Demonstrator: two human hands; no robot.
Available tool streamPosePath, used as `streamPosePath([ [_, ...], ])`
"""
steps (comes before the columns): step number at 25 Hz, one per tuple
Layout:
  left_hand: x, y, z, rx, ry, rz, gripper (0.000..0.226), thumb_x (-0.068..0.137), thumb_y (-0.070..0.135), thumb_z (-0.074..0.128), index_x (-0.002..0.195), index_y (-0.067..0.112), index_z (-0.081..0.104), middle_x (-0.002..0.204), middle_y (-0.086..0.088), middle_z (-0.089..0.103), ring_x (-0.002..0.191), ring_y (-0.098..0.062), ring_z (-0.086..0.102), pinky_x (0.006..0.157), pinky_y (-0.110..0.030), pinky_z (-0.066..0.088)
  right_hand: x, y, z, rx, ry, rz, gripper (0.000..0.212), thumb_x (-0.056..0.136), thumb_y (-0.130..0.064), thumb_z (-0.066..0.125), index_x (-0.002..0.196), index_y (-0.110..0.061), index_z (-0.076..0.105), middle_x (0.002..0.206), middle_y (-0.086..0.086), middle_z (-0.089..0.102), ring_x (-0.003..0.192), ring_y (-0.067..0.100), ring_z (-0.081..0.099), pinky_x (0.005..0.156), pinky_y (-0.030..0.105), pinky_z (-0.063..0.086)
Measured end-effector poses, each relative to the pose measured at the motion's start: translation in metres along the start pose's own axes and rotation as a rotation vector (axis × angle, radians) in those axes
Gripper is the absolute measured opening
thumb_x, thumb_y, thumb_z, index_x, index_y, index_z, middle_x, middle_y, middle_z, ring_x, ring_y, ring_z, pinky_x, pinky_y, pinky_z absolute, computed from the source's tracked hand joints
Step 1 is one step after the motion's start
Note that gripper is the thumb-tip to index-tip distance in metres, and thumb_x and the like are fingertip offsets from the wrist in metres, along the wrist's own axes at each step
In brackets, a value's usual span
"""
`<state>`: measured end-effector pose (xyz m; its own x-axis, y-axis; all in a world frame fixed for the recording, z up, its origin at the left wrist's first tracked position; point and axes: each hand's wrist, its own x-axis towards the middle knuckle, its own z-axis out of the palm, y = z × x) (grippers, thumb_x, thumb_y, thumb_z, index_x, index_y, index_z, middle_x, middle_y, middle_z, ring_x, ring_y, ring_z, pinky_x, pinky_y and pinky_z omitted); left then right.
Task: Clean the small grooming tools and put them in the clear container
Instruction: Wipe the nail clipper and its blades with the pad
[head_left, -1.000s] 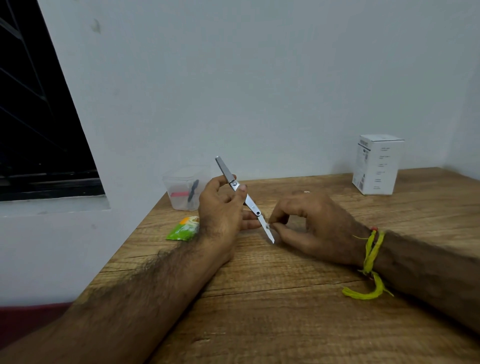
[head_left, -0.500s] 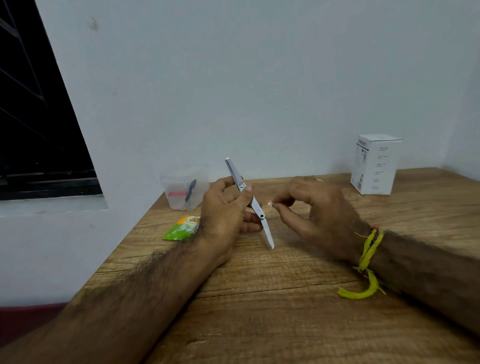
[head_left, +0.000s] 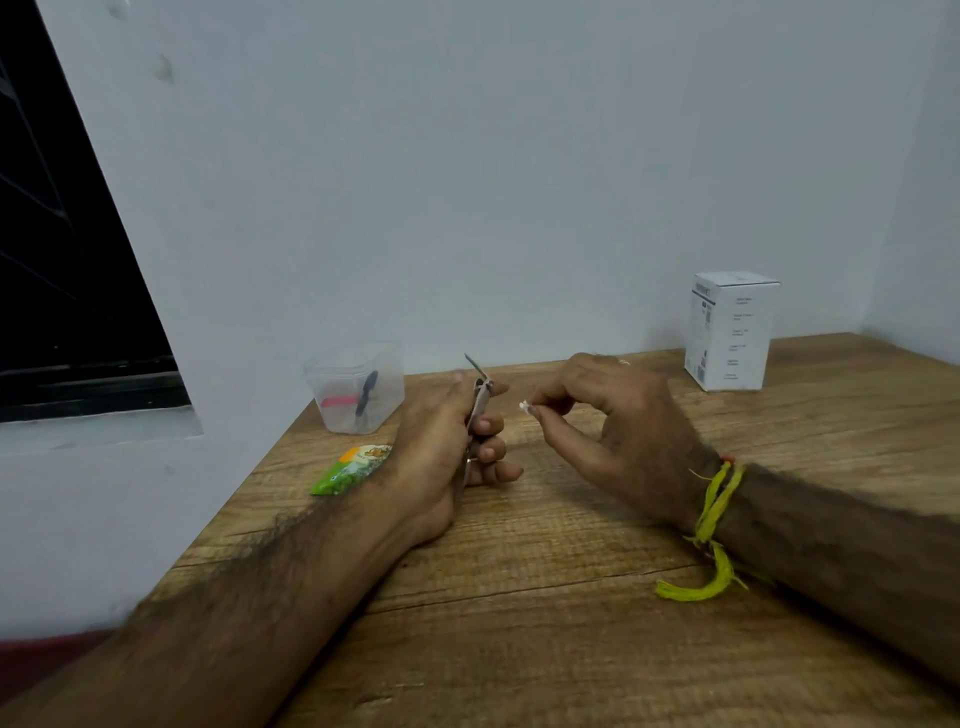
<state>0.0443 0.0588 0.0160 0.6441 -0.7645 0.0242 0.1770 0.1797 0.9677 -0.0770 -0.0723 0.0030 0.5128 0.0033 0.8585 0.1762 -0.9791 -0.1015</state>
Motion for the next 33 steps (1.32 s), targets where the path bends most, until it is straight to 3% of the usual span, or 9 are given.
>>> streamPosePath([
  [4, -0.004, 0.0, 0.001, -0.002, -0.05, 0.025, 0.037, 0.109, 0.027, 0.037, 0.125, 0.006, 0.063, 0.062, -0.001, 0.053, 0.044, -0.013, 0.043, 0.042, -0.026, 0.048, 0.0, 0.001, 0.0, 0.009, 0.021, 0.006, 0.004, 0.09, -0.012, 0.069, 0.087, -0.01, 0.07, 0.079, -0.001, 0.065, 0.075, 0.016, 0.06, 0.068, 0.038, 0.05],
  [7, -0.005, 0.001, -0.002, 0.016, -0.076, 0.07, 0.035, 0.11, 0.022, 0.033, 0.126, 0.005, 0.06, 0.082, -0.011, 0.071, 0.055, -0.018, 0.06, 0.044, -0.027, 0.05, 0.0, 0.002, -0.001, 0.012, 0.041, 0.027, 0.004, 0.09, -0.012, 0.068, 0.088, -0.009, 0.071, 0.08, -0.001, 0.065, 0.076, 0.015, 0.061, 0.068, 0.038, 0.051],
  [10, -0.007, 0.003, -0.002, -0.003, -0.112, 0.061, 0.033, 0.109, 0.019, 0.035, 0.125, 0.003, 0.059, 0.099, -0.017, 0.075, 0.072, -0.023, 0.072, 0.057, -0.031, 0.058, 0.0, 0.002, -0.002, 0.01, 0.049, 0.035, 0.004, 0.089, -0.011, 0.068, 0.09, -0.009, 0.071, 0.081, -0.001, 0.066, 0.076, 0.015, 0.062, 0.068, 0.037, 0.051],
  [13, -0.008, 0.003, -0.001, -0.027, -0.14, 0.043, 0.028, 0.106, 0.014, 0.043, 0.12, -0.002, 0.062, 0.1, -0.018, 0.076, 0.083, -0.028, 0.075, 0.07, -0.038, 0.063, 0.001, 0.002, -0.001, 0.023, 0.034, 0.018, 0.005, 0.089, -0.009, 0.069, 0.092, -0.008, 0.072, 0.082, 0.0, 0.067, 0.077, 0.016, 0.062, 0.069, 0.037, 0.052],
  [17, -0.012, 0.002, 0.0, 0.025, -0.225, 0.028, 0.031, 0.102, 0.013, 0.053, 0.123, -0.008, 0.061, 0.113, -0.021, 0.073, 0.095, -0.034, 0.074, 0.078, -0.04, 0.063, 0.001, -0.001, 0.002, -0.011, 0.026, 0.024, 0.009, 0.092, -0.017, 0.067, 0.091, -0.01, 0.073, 0.081, -0.001, 0.067, 0.076, 0.016, 0.059, 0.069, 0.039, 0.048],
  [23, -0.013, 0.004, -0.001, 0.002, -0.189, 0.034, 0.023, 0.098, 0.011, 0.059, 0.114, -0.005, 0.065, 0.105, -0.021, 0.075, 0.085, -0.032, 0.076, 0.071, -0.039, 0.064, 0.001, -0.001, -0.002, -0.038, -0.032, -0.07, 0.01, 0.092, -0.017, 0.066, 0.092, -0.01, 0.073, 0.086, 0.0, 0.067, 0.079, 0.019, 0.061, 0.07, 0.04, 0.049],
  [28, -0.011, 0.003, -0.002, 0.003, -0.179, 0.042, 0.022, 0.098, 0.011, 0.059, 0.114, -0.004, 0.064, 0.101, -0.023, 0.075, 0.082, -0.034, 0.076, 0.072, -0.042, 0.064, 0.003, -0.002, 0.003, -0.065, 0.003, -0.056, 0.009, 0.091, -0.017, 0.068, 0.093, -0.011, 0.074, 0.086, 0.0, 0.066, 0.078, 0.018, 0.061, 0.068, 0.04, 0.049],
  [33, -0.013, 0.002, 0.001, 0.01, -0.144, 0.049, 0.01, 0.095, 0.007, 0.06, 0.102, 0.001, 0.066, 0.094, -0.023, 0.075, 0.073, -0.033, 0.075, 0.069, -0.043, 0.064, 0.001, 0.001, -0.001, -0.103, 0.016, -0.065, 0.009, 0.089, -0.017, 0.069, 0.09, -0.01, 0.075, 0.087, 0.002, 0.067, 0.078, 0.021, 0.061, 0.067, 0.042, 0.049],
])
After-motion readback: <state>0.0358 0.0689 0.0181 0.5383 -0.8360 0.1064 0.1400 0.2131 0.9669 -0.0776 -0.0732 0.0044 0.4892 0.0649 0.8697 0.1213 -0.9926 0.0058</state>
